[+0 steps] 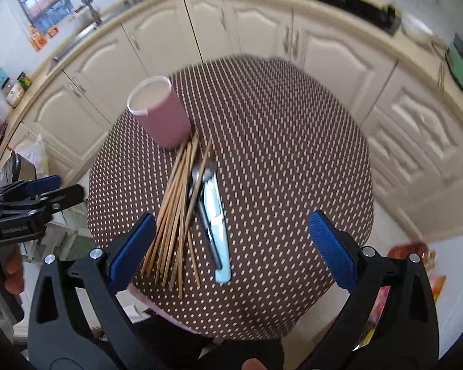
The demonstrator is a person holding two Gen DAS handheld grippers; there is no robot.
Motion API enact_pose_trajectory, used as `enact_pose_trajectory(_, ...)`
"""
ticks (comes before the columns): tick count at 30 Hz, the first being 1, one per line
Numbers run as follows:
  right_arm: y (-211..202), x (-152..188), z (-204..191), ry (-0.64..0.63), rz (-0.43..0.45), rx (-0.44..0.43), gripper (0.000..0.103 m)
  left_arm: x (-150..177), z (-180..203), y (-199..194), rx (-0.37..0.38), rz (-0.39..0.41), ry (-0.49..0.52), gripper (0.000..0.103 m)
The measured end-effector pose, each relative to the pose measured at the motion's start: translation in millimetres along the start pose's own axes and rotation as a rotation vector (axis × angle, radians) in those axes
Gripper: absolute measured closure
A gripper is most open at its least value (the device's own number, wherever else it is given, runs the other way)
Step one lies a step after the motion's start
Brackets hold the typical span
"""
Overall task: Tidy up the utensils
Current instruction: 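Lower the left tool and grasp one wooden chopstick while the right tool grasps another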
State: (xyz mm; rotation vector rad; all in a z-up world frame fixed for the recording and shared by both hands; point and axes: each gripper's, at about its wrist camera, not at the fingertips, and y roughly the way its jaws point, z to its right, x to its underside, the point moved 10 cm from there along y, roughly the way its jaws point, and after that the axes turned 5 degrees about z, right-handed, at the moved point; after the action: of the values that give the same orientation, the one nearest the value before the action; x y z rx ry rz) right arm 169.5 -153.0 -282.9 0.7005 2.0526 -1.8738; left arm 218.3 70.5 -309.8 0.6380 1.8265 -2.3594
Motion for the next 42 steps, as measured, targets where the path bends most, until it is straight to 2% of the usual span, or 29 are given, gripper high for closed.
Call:
enact_pose_trajectory(1, 3, 3, 0, 0.006, -0.008, 0.01, 0.006, 2, 2, 10, 0.022, -0.031, 0.005, 0.04)
enact_pose_trajectory(2, 6, 9, 2, 0.028, -0.024, 0.014, 0.007, 5, 2, 25, 0.045, -0.063, 0.013, 0.042)
enact_pose_trajectory(3, 9, 11, 4, 0.05, -0.032, 0.009, 0.009, 6, 4, 36, 0.044, -0.083, 0.026, 0.047)
enact_pose_trajectory(4, 12, 14, 5, 0.074, -0.042, 0.002, 0.014, 6, 3, 45, 0.045, -0.098, 0.04, 0.05)
enact_pose_trajectory(6, 18, 25, 7, 0.11, -0.077, -0.002, 0.022, 4, 4, 65, 0.056, -0.125, 0.051, 0.053)
enact_pose_trajectory(8, 24, 36, 11, 0.138, -0.116, -0.006, 0.038, 5, 6, 83, 0.068, -0.148, 0.057, 0.053)
enact_pose_trajectory(11, 29, 45, 13, 0.169, -0.158, -0.015, 0.049, 3, 10, 106, 0.062, -0.163, 0.077, 0.054)
enact_pose_trajectory(20, 46, 53, 13, 0.213, -0.205, -0.061, 0.049, 3, 2, 146, -0.014, -0.206, 0.109, 0.055)
enact_pose_trajectory(25, 58, 46, 13, 0.2, -0.221, -0.083, 0.049, 2, 8, 167, -0.044, -0.231, 0.129, 0.055)
enact_pose_trajectory(29, 67, 37, 13, 0.187, -0.231, -0.096, 0.049, -2, 11, 178, -0.028, -0.23, 0.113, 0.054)
enact_pose_trajectory(36, 85, 25, 9, 0.147, -0.267, -0.115, 0.049, -19, 22, 192, -0.083, -0.259, 0.144, 0.054)
enact_pose_trajectory(39, 91, 22, 4, 0.134, -0.28, -0.122, 0.049, -17, 26, 198, -0.133, -0.277, 0.184, 0.062)
enact_pose_trajectory(41, 94, 20, 1, 0.127, -0.286, -0.123, 0.049, -18, 25, 200, -0.134, -0.279, 0.172, 0.072)
enact_pose_trajectory(42, 98, 19, 0, 0.122, -0.293, -0.126, 0.049, -18, 24, 200, -0.127, -0.279, 0.15, 0.084)
